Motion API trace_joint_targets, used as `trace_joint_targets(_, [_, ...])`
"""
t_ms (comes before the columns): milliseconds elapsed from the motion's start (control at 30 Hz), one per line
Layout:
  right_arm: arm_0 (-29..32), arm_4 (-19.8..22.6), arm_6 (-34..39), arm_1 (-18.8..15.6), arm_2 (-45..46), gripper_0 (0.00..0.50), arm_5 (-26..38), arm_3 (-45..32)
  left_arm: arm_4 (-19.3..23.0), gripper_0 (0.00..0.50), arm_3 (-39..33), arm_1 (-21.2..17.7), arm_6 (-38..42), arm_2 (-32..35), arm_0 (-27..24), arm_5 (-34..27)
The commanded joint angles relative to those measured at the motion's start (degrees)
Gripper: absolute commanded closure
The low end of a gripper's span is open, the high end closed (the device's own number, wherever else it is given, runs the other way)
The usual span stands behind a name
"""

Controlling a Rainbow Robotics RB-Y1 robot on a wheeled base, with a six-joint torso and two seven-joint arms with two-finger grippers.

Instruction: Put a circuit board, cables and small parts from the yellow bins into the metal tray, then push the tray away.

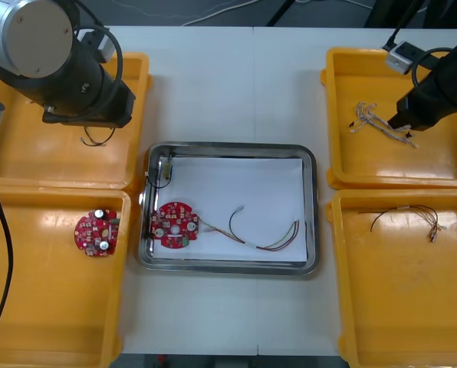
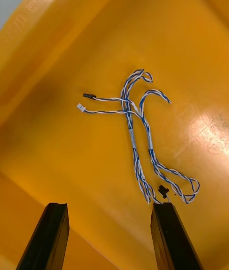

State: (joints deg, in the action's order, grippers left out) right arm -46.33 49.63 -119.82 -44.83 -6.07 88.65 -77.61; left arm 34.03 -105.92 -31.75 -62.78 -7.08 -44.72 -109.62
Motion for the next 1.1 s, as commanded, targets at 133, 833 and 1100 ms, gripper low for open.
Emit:
trace_joint_targets(133, [-0.3, 0.2, -1.8, -1.2, -2.5, 0.0, -3.5, 2.7, -0.1, 0.5, -2.0, -1.7, 0.6, 1.1, 0.4, -0.4])
trace_joint_targets(833, [-0.4, 0.6, -3.3, -0.7, -9.6, 0.0, -14.7, 10.0, 0.0, 0.5, -2.0, -1.8, 0.6, 1.1, 0.6, -0.4])
trace_joint_targets(1100, [-0.3, 0.5, -3.2, 0.5, -10.5, 0.0, -17.2, 12.0, 0.0, 0.5, -2.0, -1.8, 0.6, 1.1, 0.6, -0.4])
